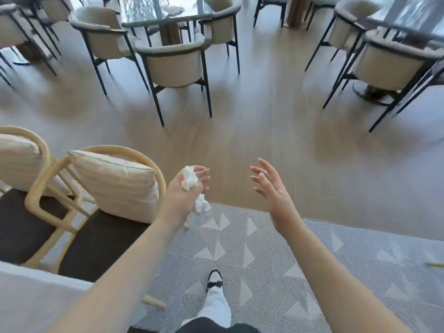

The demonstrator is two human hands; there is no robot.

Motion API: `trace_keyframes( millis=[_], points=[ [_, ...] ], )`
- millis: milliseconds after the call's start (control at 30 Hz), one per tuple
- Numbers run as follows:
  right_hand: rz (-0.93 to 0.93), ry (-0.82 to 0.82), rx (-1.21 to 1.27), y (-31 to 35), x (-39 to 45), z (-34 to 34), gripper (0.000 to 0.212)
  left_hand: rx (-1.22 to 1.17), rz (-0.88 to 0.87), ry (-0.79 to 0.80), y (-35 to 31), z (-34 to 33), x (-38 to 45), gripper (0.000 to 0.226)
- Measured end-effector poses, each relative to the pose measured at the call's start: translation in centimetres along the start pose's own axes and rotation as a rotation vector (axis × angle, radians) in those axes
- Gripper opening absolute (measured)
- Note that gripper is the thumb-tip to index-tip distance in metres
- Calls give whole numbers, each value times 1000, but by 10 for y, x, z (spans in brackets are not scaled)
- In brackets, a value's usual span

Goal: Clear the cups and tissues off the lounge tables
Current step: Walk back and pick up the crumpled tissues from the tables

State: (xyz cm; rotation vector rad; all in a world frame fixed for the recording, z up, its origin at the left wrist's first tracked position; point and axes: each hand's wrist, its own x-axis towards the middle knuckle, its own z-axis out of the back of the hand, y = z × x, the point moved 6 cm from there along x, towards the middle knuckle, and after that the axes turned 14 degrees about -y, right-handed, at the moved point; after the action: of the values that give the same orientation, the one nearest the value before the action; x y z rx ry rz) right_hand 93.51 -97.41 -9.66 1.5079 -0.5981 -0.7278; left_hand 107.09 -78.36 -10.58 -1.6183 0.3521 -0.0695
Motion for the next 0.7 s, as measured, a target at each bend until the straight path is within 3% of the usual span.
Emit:
trace_keyframes(
  millis=[200,367,700],
  points=[
    [4,-49,-38,16,80,-17,33,45,-22,69,-12,-29,90,43],
    [19,-82,-33,34,141,-23,35,32,-63,106,-33,-76,157,41],
    [9,-150,-11,34,278,37,37,170,-101,114,-34,-198,252,37]
  ],
)
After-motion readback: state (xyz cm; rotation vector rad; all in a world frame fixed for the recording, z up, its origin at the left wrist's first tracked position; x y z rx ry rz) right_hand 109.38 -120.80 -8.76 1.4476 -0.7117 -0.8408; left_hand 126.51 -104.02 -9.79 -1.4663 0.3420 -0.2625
